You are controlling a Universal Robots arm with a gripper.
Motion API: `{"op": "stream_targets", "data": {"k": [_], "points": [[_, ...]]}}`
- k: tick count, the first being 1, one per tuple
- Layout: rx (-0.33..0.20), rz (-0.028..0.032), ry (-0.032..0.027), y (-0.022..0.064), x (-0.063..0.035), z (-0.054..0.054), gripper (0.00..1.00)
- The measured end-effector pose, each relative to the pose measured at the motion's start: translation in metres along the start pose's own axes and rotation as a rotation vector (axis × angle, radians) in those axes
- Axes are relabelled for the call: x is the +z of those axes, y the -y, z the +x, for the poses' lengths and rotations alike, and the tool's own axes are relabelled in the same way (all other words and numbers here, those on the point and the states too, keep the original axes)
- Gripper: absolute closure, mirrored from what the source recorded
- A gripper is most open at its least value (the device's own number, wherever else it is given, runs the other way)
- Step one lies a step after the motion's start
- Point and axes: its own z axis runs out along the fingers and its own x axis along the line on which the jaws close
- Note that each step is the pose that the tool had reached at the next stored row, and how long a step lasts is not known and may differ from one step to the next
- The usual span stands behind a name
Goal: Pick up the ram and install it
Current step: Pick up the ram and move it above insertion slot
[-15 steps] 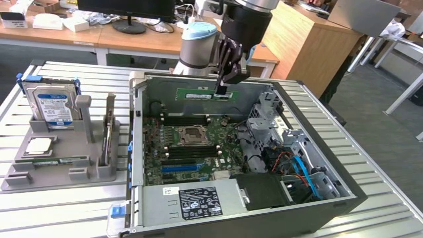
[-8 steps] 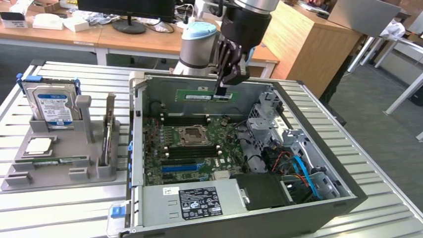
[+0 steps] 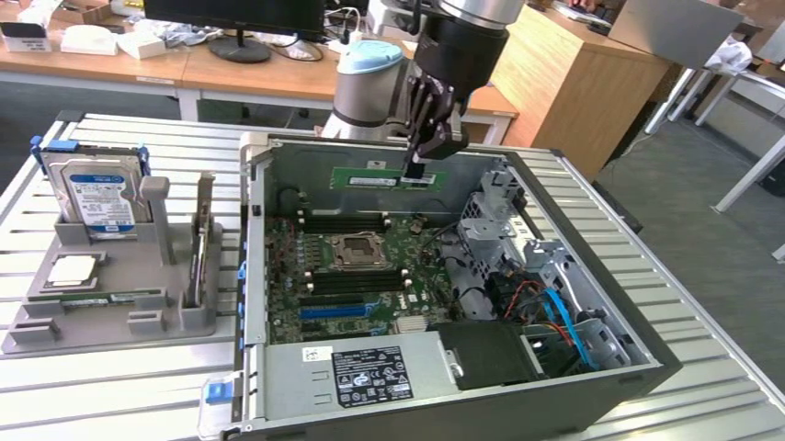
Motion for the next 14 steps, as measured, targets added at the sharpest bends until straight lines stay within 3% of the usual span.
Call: {"op": "stream_targets", "data": {"k": [2, 14], "points": [[0.0, 0.0, -0.0002, 0.0035, -0.0002, 0.0, 0.89], [0.0, 0.0, 0.0003, 0.004, 0.0027, -0.0022, 0.89]]}}
